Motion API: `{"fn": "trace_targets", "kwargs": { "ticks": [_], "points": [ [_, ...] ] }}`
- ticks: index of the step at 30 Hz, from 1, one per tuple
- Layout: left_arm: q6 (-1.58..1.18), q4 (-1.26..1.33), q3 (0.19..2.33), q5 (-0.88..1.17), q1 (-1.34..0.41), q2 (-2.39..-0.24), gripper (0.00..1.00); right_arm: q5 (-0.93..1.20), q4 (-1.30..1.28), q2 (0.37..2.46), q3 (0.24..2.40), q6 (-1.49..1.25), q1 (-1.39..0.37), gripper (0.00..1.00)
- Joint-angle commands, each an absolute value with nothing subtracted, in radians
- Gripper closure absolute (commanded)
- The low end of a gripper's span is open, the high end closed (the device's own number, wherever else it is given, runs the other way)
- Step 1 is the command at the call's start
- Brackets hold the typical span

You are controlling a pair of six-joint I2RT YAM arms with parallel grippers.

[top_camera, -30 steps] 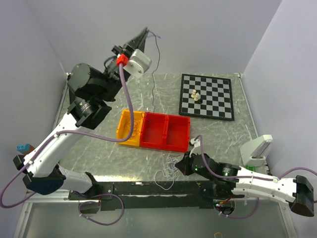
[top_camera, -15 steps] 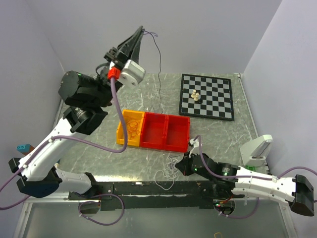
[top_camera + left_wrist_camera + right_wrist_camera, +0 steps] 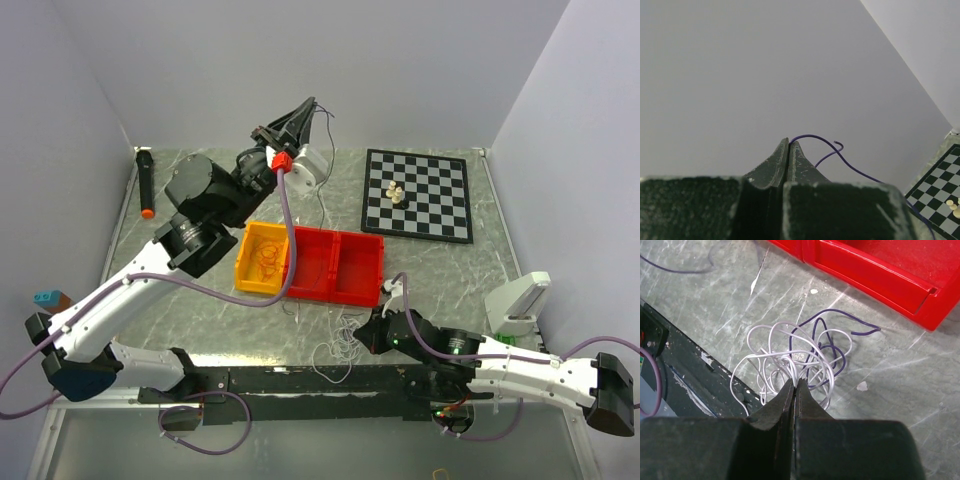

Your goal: Untangle the cables

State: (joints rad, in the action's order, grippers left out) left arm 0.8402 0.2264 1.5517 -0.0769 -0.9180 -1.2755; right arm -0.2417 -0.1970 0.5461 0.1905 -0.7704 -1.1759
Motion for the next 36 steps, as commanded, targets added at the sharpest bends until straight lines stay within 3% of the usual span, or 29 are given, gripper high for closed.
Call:
{"fn": "trace_targets", "kwargs": {
  "ticks": [1, 26, 36],
  "points": [
    [0.81, 0.267, 1.586, -0.097, -0.923, -1.278, 0.99, -0.248, -0.181, 0.532, 0.195, -0.787, -1.184, 1.0],
    [0.928, 0.322, 1.847, -0.043, -0.922, -1.4, 0.99, -0.241, -0.156, 0.548, 0.176, -0.79, -1.183, 1.0],
    [0.908, 0.333, 1.747, -0.057, -0.922, -1.371, 0.99, -0.239, -0.155, 0.561, 0.186, -0.787, -1.183, 1.0]
  ]
}}
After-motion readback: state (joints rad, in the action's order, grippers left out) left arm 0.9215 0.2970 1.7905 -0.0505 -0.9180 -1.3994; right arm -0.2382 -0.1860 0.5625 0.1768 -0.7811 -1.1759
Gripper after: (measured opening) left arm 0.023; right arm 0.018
